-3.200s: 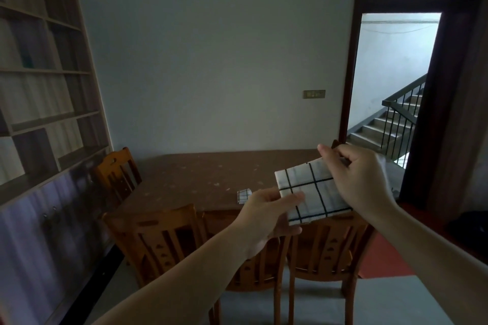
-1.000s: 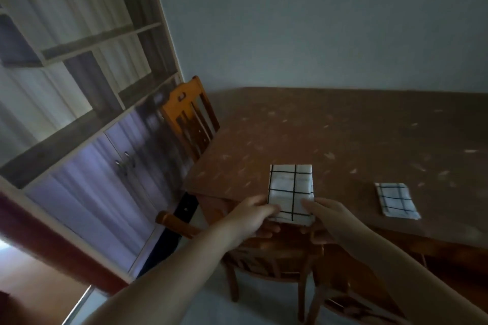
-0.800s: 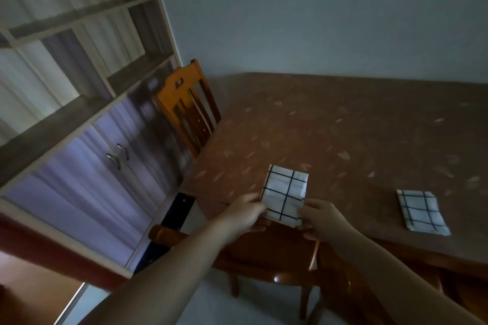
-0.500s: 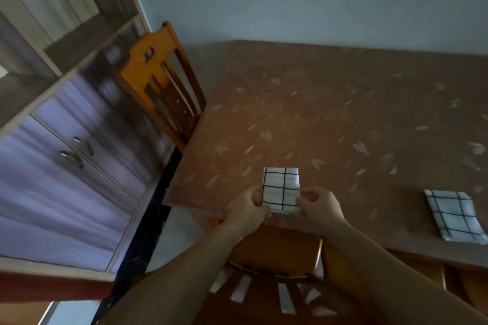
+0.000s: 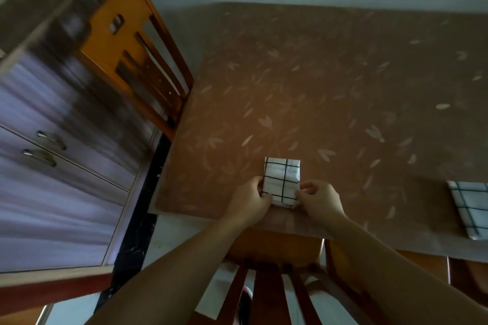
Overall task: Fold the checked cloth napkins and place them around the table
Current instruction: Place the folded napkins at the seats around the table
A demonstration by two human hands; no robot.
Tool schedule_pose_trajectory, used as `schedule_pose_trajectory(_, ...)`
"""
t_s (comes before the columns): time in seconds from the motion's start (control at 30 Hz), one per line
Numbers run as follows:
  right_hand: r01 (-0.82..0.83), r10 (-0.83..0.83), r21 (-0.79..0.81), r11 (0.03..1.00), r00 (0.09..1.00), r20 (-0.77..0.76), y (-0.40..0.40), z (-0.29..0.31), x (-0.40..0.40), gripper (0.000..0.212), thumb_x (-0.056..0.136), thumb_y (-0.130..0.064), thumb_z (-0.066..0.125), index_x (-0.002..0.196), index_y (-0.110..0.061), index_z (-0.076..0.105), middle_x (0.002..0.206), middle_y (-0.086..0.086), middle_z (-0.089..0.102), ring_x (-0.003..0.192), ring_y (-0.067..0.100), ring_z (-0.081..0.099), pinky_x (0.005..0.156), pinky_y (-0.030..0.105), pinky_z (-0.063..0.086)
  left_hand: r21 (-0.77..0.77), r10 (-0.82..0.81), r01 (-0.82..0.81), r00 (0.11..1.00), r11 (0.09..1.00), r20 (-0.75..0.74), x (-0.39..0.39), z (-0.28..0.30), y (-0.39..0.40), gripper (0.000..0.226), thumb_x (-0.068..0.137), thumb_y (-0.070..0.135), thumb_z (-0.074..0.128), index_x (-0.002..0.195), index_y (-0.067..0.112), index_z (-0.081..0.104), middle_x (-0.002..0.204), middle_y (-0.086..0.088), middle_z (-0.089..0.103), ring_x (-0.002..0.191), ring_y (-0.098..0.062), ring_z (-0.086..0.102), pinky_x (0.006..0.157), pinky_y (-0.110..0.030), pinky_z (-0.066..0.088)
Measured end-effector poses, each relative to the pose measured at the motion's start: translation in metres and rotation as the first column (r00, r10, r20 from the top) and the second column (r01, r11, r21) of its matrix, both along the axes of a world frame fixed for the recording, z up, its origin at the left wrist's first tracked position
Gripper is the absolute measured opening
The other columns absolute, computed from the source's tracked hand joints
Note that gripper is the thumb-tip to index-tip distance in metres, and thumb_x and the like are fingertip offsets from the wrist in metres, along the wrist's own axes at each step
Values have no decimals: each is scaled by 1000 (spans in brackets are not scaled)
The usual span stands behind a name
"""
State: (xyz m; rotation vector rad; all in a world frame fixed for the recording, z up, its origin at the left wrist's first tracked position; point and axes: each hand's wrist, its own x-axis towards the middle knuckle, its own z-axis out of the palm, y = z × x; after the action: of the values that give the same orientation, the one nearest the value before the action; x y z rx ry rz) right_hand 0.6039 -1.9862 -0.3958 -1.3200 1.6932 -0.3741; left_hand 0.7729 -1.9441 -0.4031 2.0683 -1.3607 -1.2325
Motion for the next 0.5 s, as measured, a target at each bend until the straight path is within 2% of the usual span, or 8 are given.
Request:
schedule_pose_trajectory(0.13,-89,90,5,996,994,-61,-1,11,-19,8,88,-22,63,94,-21,69,88,-7,67,77,3,60,56,17,42,66,-33,22,984,998,172,-3,18,3,38,88,46,54,117,22,59,105,0,67,89,-18,64,80,-41,56)
schedule_pose_trajectory(0.2,-111,104,-51,992,987,-123,1,19,-33,12,87,-22,60,92,-20,71,90,-7,68,76,1,57,56,16,40,81,-39,17,961,997,274,-2,25,6,48,89,51,53,128,22,53,115,-1,65,99,-20,63,84,-40,55)
schedule_pose_trajectory(0.3,-91,63,-134,987,978,-197,4,27,-49,14,85,-26,59,92,-21,70,88,-8,68,74,5,58,62,24,48,3,-12,12,939,1000,343,2,29,13,62,91,51,55,145,25,40,131,2,57,115,-18,58,92,-39,52)
schedule_pose_trajectory(0.4,-236,175,-165,958,932,-317,12,19,-50,30,87,-39,59,112,-24,63,100,-11,60,86,9,58,74,29,51,-47,-62,83,934,995,353,3,22,21,64,87,50,63,142,24,44,132,3,56,120,-15,54,94,-31,49)
schedule_pose_trajectory(0.5,-415,339,-183,891,878,-337,24,4,-38,53,84,-52,58,134,-39,45,121,-17,51,110,7,51,87,30,49,-100,-81,117,946,988,315,0,3,26,57,84,42,70,134,24,52,127,2,59,118,-16,55,94,-32,48)
